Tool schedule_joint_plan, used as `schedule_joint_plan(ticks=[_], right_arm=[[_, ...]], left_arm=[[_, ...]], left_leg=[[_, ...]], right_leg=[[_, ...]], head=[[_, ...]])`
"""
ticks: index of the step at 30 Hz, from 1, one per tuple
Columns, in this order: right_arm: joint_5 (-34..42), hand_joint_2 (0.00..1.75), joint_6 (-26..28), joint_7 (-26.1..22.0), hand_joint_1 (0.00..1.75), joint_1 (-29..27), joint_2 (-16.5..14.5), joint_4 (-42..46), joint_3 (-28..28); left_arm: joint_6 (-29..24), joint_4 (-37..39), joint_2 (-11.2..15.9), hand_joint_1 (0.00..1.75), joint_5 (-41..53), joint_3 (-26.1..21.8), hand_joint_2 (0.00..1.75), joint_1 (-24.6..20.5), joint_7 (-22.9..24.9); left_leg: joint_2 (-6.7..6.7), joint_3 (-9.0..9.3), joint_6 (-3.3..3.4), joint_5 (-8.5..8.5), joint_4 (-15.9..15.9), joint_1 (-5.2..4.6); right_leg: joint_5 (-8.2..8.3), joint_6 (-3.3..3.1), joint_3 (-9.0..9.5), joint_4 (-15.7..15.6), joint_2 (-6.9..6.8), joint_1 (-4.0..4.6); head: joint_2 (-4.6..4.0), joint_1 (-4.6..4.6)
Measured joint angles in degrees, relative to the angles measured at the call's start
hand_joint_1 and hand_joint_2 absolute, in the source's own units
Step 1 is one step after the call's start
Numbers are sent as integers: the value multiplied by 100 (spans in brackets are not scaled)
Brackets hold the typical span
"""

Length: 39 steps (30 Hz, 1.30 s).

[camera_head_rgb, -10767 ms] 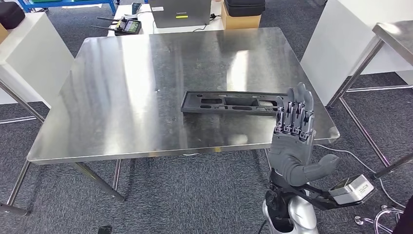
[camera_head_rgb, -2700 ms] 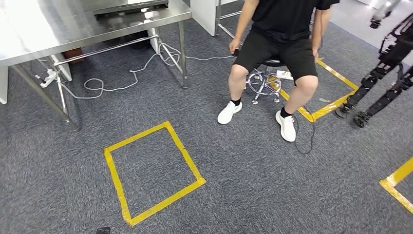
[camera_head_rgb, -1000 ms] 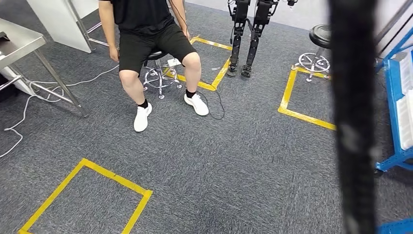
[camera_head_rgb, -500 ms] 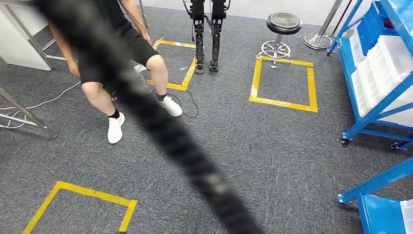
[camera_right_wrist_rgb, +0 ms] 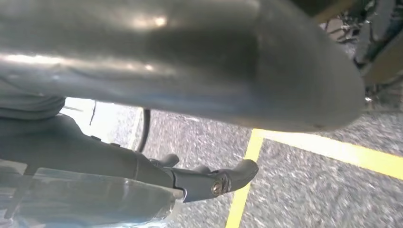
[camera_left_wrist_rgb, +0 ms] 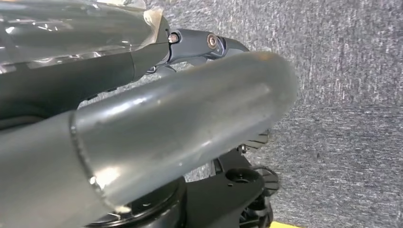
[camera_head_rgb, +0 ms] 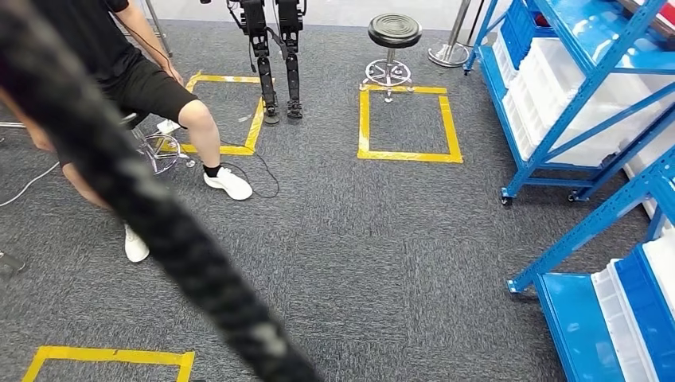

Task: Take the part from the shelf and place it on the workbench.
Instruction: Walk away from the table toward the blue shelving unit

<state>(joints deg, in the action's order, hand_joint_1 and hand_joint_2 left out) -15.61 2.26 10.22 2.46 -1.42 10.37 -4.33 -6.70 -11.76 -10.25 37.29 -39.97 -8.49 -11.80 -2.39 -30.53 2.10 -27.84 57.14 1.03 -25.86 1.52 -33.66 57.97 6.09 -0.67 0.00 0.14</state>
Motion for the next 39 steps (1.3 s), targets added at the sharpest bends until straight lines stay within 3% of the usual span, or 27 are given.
schedule_joint_plan(ticks=[1, 3, 5, 6, 7, 9, 11, 12, 14, 15, 16, 18, 20, 21, 22, 23, 25, 27, 29, 31, 33, 35, 36, 37, 39], right_arm=[[-5, 0, 1, -1, 0, 1, 5, -1, 0], [-15, 0, 8, -7, 0, 14, 9, -1, 0], [-28, 0, 35, -23, 0, 15, 8, -1, 0], [-39, 0, 52, -34, 0, 11, 9, -1, 0], [-54, 0, 67, -44, 0, 5, 11, -1, 0], [-83, 0, 79, -56, 0, 3, 17, -1, 1], [-107, 0, 80, -58, 0, 27, 14, -1, 2], [-115, 0, 80, -58, 0, 35, 12, -2, 2], [-125, 0, 82, -54, 0, 29, 13, -3, 2], [-127, 0, 84, -50, 0, 24, 15, -3, 2], [-128, 0, 90, -40, 0, 23, 18, -3, 2], [-128, 0, 99, -20, 0, 31, 19, -3, 1], [-128, 0, 102, 1, 0, 33, 15, -3, 1], [-129, 0, 102, 8, 0, 31, 12, -3, 0], [-130, 0, 102, 17, 0, 27, 12, -3, 0], [-130, 0, 102, 22, 0, 24, 12, -3, 0], [-131, 0, 104, 31, 0, 31, 13, -3, 0], [-131, 0, 110, 36, 0, 42, 13, -3, 0], [-130, 0, 117, 54, 0, 29, 14, -5, 0], [-127, 0, 130, 82, 0, 14, 17, -9, 0], [-123, 0, 156, 104, 0, 23, 14, -10, -1], [-121, 0, 174, 112, 0, 29, 9, -10, -2], [-120, 0, 176, 112, 0, 25, 9, -10, -2], [-119, 0, 177, 113, 0, 19, 10, -10, -2], [-117, 0, 179, 114, 0, 12, 17, -10, -3]], left_arm=[[-3, 0, -3, 0, 0, 1, 0, -4, -1], [-7, 1, -7, 0, 1, 1, 0, -3, -2], [-5, 1, -7, 0, 2, 1, 0, -2, 25], [-2, 0, -7, 0, 3, 1, 0, -4, 47], [3, 0, -7, 0, 4, 2, 0, -7, 68], [8, 0, -7, 0, 4, 3, 0, -19, 87], [1, -1, -2, 0, 4, 5, 0, -32, 84], [-8, -2, 1, 0, 4, 7, 0, -40, 80], [-34, -2, -3, 0, 4, 27, 0, -58, 69], [-45, -2, -5, 0, 4, 45, 0, -65, 64], [-56, -2, -8, 0, 4, 64, 0, -68, 60], [-69, -2, -7, 0, 4, 92, 0, -54, 58], [-77, -1, -7, 0, 4, 102, 0, -23, 59], [-84, -1, -7, 0, 4, 104, 0, -13, 60], [-92, 0, -6, 0, 4, 107, 0, -10, 61], [-100, 0, -5, 0, 3, 108, 0, -10, 62], [-113, 1, -1, 0, 2, 110, 0, -11, 63], [-127, 1, 4, 0, 2, 114, 0, -18, 63], [-139, 0, 3, 0, 4, 130, 0, -32, 63], [-143, -1, -2, 0, 8, 147, 0, -45, 63], [-143, -2, -4, 0, 14, 153, 0, -49, 63], [-143, -2, -3, 0, 17, 154, 0, -44, 63], [-142, -2, -3, 0, 18, 155, 0, -44, 63], [-142, -2, -4, 0, 19, 156, 0, -45, 63], [-140, -2, -5, 0, 20, 165, 0, -47, 63]], left_leg=[[77, 6, 48, 28, -35, 1], [235, -1, 100, 46, -61, -13], [409, -16, 107, 45, -59, -31], [490, -19, 105, 43, -59, -35], [562, -17, 99, 40, -58, -37], [688, 3, 65, 23, -48, -41], [796, 36, -13, -20, -31, -64], [848, 60, -54, -42, -28, -69], [928, 108, -134, -78, -28, -49], [873, 111, -172, -128, 17, -27], [743, 65, -205, -245, 158, -8], [399, -199, -238, -644, 782, 15], [256, -535, -243, -957, 1489, 18], [238, -616, -246, -956, 1633, 21], [227, -592, -245, -829, 1548, 29], [189, -473, -242, -617, 1261, 45], [-75, -161, -233, -230, 518, 93], [-257, -25, -202, -119, 167, 95], [-153, -18, -116, -99, 123, 52], [-9, 3, 2, -35, 39, 37], [160, 15, 75, 5, -19, 26], [344, 4, 91, 5, -23, 4], [431, -2, 90, 2, -22, -2], [509, -6, 85, -1, -21, -4], [641, 4, 58, -13, -13, 1]], right_leg=[[-94, -6, -106, 178, -140, 5], [-413, -51, -448, 861, -437, -2], [-644, -26, -758, 1515, -524, -29], [-644, 20, -768, 1580, -543, -45], [-561, 80, -648, 1401, -572, -61], [-300, 174, -172, 580, -774, -91], [-138, 159, 156, 5, -985, -64], [-121, 115, 189, -74, -1012, -37], [-107, 17, 190, -80, -886, -27], [-100, -25, 195, -90, -827, -41], [-81, -78, 209, -99, -770, -62], [-48, -161, 208, -105, -649, -71], [-32, -205, 189, -101, -504, -39], [-29, -209, 186, -96, -421, -28], [-26, -212, 188, -90, -336, -23], [-26, -209, 193, -80, -251, -24], [-32, -189, 173, -37, -96, -7], [-22, -120, 109, -10, 29, 10], [13, -19, 38, -30, 135, 2], [-45, 16, -69, 99, -36, -2], [-326, -31, -351, 661, -377, -2], [-632, -42, -708, 1406, -518, -20], [-688, -11, -784, 1591, -538, -33], [-654, 40, -732, 1540, -559, -45], [-416, 153, -277, 802, -709, -68]], head=[[0, 11], [0, 32], [0, 42], [0, 44], [0, 49], [0, 65], [0, 79], [0, 83], [0, 82], [0, 76], [0, 68], [0, 51], [0, 48], [0, 47], [0, 46], [0, 45], [0, 42], [0, 40], [0, 41], [0, 49], [0, 78], [0, 98], [0, 99], [0, 101], [0, 106]])
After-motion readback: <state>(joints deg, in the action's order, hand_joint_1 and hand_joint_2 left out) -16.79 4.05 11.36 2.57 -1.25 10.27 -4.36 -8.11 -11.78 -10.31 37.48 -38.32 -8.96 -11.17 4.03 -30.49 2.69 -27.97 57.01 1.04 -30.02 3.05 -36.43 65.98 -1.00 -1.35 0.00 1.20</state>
